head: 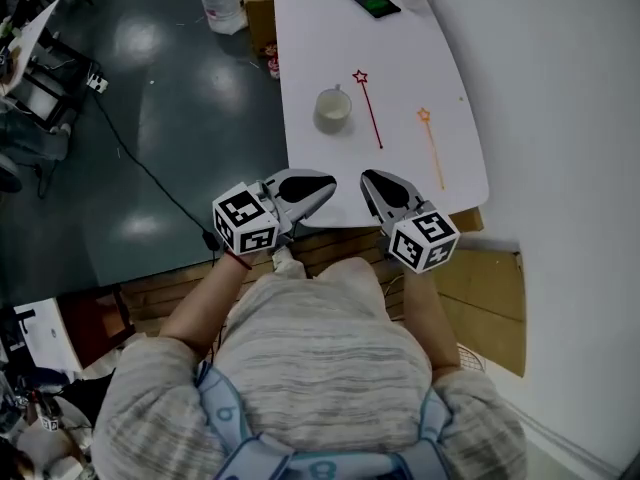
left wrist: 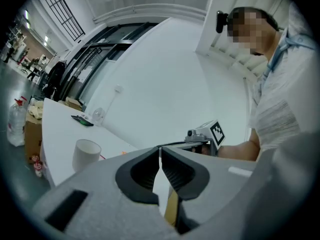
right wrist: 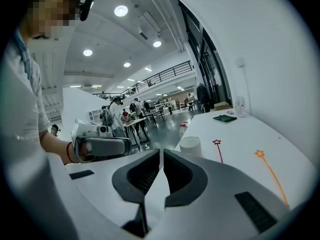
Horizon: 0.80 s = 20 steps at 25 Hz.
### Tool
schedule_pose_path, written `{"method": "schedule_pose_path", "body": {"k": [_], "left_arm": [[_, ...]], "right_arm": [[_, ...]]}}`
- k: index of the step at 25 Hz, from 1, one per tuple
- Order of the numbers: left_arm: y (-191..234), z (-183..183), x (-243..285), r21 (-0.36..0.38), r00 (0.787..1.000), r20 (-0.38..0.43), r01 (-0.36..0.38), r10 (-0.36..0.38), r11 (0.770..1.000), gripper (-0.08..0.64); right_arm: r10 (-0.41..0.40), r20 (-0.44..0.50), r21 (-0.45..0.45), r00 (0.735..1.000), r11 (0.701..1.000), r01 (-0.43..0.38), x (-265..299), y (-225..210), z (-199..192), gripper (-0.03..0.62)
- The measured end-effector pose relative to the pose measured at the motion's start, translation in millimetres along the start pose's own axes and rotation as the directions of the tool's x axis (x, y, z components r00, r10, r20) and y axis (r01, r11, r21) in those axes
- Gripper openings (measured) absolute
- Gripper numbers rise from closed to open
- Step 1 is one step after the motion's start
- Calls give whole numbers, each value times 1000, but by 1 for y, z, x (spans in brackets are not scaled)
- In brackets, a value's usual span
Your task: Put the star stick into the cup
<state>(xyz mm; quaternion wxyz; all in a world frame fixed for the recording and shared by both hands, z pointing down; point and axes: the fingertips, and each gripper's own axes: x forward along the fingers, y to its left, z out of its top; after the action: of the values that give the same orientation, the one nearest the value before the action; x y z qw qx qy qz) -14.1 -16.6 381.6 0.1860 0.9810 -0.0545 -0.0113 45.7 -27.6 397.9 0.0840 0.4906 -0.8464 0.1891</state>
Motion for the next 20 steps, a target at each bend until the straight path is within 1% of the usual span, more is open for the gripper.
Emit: {"method": "schedule_pose_path", "body": {"k": [4, 7, 11, 16, 20], "left_arm": [[19, -4, 8, -20, 1000, -7, 1, -2, 1000, 23], [32, -13, 21, -37, 1000, -22, -19, 18, 999, 23], [49, -22, 39, -78, 997, -24, -77, 76, 994, 23], [71, -25, 61, -156, 987, -12, -159, 159, 975, 23], [76, -32, 76, -190, 980, -32, -197, 194, 962, 23]], "right_arm": [[-15, -40, 3, 999, 1000, 15, 20, -19, 1, 11], [-24, -73, -2, 997, 1000, 24, 34, -44, 1, 11], [-18, -132, -21, 991, 1000, 16, 49, -73, 0, 11], [-3, -220, -38, 975, 999, -5, 71, -107, -6, 11], [-8, -267, -38, 964, 999, -2, 88, -132, -13, 11]]}}
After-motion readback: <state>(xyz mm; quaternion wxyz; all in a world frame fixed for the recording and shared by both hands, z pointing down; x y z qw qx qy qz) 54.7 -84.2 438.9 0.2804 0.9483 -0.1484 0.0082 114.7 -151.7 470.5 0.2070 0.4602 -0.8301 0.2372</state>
